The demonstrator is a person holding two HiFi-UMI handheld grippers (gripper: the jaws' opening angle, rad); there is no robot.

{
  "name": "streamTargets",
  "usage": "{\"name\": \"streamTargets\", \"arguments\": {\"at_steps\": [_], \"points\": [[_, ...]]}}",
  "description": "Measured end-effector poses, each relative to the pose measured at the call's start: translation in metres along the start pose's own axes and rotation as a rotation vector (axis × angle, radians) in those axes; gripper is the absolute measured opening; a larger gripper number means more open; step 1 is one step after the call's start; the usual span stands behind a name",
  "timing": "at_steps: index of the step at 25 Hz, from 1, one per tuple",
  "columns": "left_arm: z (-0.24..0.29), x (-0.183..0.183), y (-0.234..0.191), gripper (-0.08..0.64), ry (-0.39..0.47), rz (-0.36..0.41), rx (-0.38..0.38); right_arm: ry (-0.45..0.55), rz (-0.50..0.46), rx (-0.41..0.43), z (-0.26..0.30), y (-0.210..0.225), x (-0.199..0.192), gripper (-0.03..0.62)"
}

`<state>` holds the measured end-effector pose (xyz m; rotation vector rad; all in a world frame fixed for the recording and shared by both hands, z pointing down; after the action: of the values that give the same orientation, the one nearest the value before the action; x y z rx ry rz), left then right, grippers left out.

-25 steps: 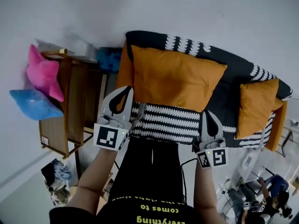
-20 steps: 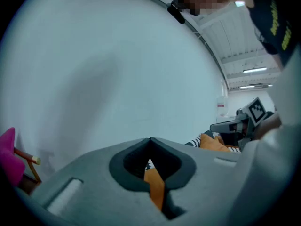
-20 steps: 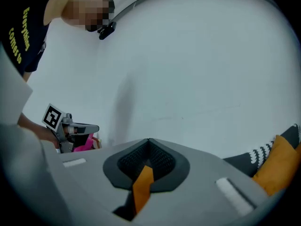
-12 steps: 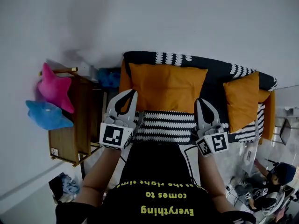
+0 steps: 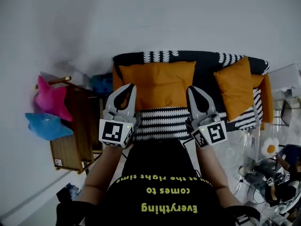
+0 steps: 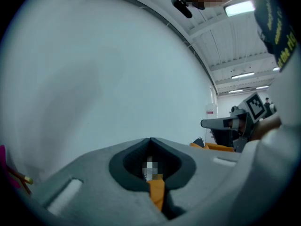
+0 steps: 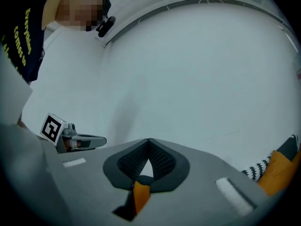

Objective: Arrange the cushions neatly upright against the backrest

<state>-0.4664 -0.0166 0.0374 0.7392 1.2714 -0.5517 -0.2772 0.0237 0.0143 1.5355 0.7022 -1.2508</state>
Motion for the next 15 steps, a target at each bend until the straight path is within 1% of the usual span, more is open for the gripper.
{"name": "streamTargets", "arguments": {"at_steps": [2,6,10,15], "points": [[0.002,0.003,0.004,0.0,0.009,-0.007,-0.01,0.007,-0.009,-0.001,-0.003,-0.002,0.004,0.011],[0.005,0.005,0.014,0.0,0.005,0.008,-0.03,0.014,-0.011,0.002,-0.009,0.001,0.007,0.011],[0.012,0.012,0.022,0.0,-0.01,0.01,0.004,0.004,0.002,0.017,-0.018,0.016,0.008,0.011],[0.027,0.028,0.067,0.0,-0.026,0.044,0.06,0.004,0.02,0.063,-0.054,0.059,0.016,0.011]]}}
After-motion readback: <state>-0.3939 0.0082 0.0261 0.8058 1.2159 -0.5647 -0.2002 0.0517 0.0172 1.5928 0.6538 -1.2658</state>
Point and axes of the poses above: the fingertips, and each gripper's own axes: z forward along the fingers, y to its right, x out of its top, the point moved 2 cm from there along -z, backward along the fingers, and after that the axes turned 12 degrees about z, right-handed, at the moved point
